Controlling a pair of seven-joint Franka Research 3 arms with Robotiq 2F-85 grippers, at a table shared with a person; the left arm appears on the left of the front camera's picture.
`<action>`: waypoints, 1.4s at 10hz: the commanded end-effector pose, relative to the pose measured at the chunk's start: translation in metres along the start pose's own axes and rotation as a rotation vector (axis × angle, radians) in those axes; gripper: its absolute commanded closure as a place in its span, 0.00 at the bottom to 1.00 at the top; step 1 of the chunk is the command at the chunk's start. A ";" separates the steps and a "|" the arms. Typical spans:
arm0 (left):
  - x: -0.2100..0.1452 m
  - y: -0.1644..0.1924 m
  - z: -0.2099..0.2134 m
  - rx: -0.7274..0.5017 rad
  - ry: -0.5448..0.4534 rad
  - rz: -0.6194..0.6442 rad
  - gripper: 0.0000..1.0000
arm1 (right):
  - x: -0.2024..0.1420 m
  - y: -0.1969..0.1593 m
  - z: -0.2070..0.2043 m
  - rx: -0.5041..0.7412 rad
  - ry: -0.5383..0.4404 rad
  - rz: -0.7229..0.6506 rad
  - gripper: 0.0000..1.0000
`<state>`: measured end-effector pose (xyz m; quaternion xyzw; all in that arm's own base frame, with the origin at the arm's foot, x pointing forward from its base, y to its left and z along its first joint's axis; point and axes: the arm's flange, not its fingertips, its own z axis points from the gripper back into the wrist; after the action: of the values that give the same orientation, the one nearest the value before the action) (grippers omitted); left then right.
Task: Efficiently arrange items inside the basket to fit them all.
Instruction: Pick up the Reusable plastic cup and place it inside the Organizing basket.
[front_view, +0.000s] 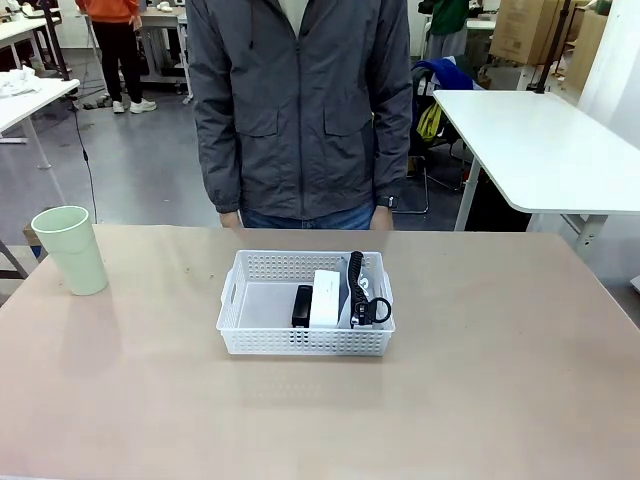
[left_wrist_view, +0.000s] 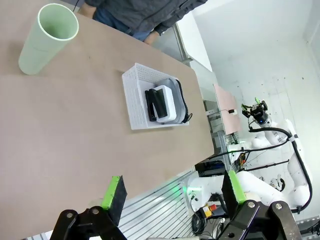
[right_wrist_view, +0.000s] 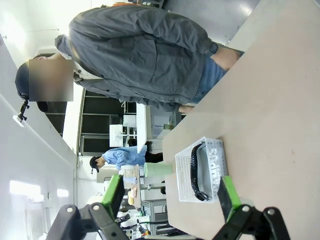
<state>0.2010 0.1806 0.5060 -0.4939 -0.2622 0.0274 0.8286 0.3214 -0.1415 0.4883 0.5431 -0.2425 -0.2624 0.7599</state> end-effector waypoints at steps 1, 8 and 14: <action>0.000 -0.001 0.001 -0.020 -0.006 -0.020 0.00 | 0.001 0.005 0.000 0.028 -0.008 -0.018 0.00; 0.041 0.006 0.014 0.088 0.005 -0.216 0.00 | 0.001 0.005 0.000 0.028 -0.008 -0.018 0.00; 0.060 0.144 -0.039 0.057 0.133 -0.264 0.00 | 0.001 0.005 0.000 0.028 -0.008 -0.018 0.00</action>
<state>0.2853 0.2339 0.4049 -0.4265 -0.2553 -0.0970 0.8623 0.3214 -0.1414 0.4883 0.5431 -0.2423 -0.2622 0.7600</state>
